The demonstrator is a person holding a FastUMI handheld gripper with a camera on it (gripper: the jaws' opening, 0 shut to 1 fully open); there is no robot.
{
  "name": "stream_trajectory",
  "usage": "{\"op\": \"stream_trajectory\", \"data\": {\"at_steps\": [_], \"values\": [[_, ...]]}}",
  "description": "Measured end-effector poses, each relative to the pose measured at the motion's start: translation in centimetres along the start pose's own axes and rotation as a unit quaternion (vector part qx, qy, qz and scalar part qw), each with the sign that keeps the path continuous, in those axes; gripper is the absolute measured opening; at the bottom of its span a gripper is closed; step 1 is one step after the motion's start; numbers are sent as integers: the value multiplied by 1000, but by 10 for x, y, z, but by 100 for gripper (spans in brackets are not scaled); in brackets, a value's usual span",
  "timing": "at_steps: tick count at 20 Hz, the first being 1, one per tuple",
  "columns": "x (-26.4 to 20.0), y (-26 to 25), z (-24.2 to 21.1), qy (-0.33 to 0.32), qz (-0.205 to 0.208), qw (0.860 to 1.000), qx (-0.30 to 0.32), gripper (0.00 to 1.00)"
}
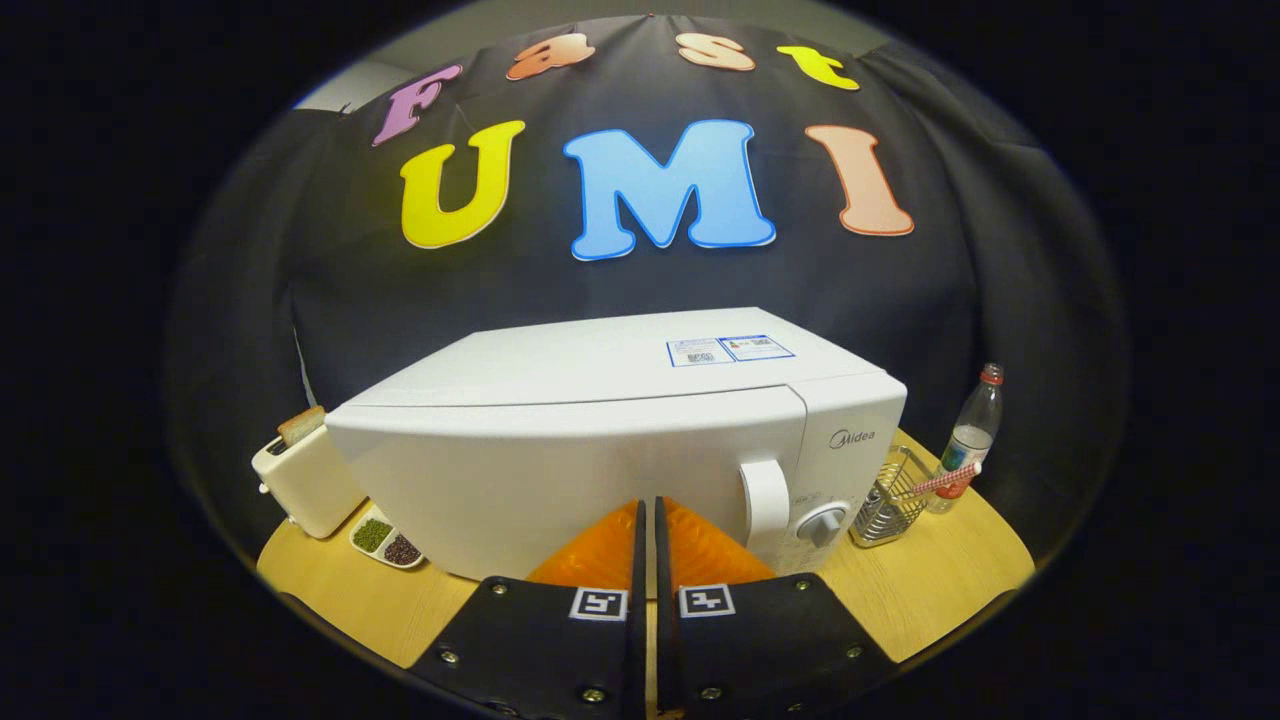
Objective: Open the microwave, put the food inside, and close the microwave door.
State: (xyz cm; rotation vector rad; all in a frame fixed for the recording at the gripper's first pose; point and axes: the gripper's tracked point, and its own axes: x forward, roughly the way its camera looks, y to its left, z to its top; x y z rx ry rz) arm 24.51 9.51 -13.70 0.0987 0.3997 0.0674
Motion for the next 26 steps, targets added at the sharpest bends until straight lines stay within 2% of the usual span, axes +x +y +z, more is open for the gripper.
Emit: {"op": "stream_trajectory", "data": {"at_steps": [8, 19, 21, 23, 24, 25, 26], "values": [[-90, 2, 45, -85, 1, 996, -41, 4], [-209, -8, 52, -136, -8, 990, -38, 4], [-229, -4, 50, -145, -1, 989, -40, 7], [-246, 1, 44, -152, 7, 988, -35, 37], [-254, 3, 42, -153, 8, 988, -31, 60], [-262, 6, 38, -153, 11, 988, -27, 70], [-267, 7, 36, -154, 11, 988, -24, 88]]}}
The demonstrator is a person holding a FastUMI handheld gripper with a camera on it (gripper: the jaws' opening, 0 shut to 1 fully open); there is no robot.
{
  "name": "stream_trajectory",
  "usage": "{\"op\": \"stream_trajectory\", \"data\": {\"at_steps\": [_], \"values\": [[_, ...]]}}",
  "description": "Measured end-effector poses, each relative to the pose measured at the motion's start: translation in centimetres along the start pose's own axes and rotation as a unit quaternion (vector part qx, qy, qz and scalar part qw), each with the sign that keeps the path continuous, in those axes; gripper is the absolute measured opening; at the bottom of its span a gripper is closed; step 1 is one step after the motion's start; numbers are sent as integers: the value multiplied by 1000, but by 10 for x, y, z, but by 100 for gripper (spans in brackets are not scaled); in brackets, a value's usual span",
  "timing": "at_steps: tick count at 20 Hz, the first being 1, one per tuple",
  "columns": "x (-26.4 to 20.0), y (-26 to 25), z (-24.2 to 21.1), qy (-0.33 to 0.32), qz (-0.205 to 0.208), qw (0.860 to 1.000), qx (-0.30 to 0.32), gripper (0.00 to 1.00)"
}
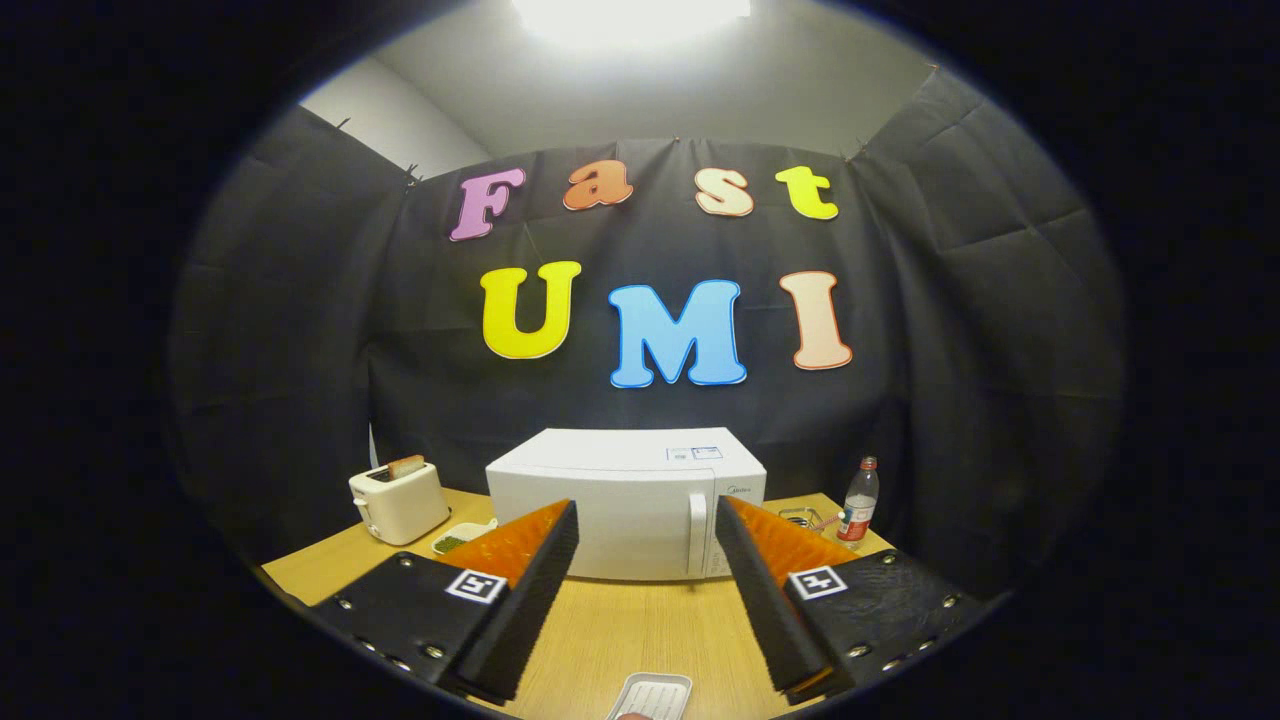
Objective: Open the microwave, put the food inside, and close the microwave door.
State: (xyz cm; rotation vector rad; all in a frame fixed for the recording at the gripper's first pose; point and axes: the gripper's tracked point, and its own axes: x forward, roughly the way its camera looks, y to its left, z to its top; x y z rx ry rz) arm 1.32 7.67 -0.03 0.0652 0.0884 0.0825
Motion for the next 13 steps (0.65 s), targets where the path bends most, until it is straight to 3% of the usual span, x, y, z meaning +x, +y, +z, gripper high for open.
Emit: {"op": "stream_trajectory", "data": {"at_steps": [2, 13], "values": [[-8, 3, -3, -1, -1, 1000, 3, 98], [-18, 18, 15, -21, 21, 1000, 7, 97]]}}
